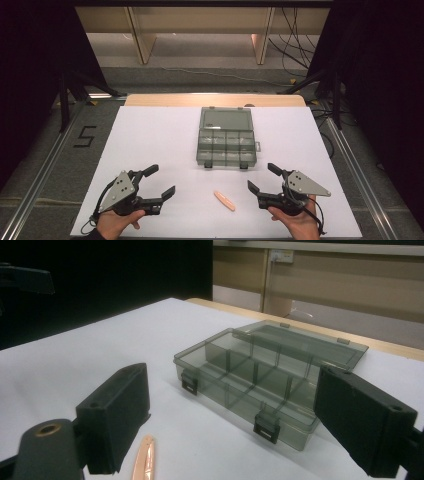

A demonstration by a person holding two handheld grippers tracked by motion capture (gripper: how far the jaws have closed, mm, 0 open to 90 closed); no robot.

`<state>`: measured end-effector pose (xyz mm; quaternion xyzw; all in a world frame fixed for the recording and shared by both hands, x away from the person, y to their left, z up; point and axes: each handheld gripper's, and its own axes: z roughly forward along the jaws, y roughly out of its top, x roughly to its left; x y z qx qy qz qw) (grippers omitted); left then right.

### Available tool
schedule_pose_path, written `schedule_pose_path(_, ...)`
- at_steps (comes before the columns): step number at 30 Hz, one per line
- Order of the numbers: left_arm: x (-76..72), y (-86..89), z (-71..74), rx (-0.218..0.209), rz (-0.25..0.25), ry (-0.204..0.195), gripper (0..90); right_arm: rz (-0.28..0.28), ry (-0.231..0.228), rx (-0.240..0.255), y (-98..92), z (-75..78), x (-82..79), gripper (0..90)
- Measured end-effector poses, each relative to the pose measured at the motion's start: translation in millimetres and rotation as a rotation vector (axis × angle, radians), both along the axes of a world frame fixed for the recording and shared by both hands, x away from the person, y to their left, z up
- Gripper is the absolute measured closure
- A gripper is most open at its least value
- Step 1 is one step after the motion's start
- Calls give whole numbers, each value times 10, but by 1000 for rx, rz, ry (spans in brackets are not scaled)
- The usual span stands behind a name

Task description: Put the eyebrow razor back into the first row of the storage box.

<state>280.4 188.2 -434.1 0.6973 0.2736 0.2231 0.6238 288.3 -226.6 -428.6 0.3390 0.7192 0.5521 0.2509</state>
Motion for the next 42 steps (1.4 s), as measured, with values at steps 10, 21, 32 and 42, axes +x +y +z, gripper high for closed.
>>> schedule_pose_path(10,-1,-1,-2,2,3,3,163,28,28,-1,32,-2,-8,159)
schedule_pose_path(21,9,-10,-8,0,1,8,164,65,40,-45,104,9,26,179)
schedule_pose_path(32,26,-22,-19,0,0,12,164,139,96,-171,308,-4,142,198)
schedule_pose_path(42,62,-56,-24,-1,-10,21,164,188,83,-284,522,1,226,186)
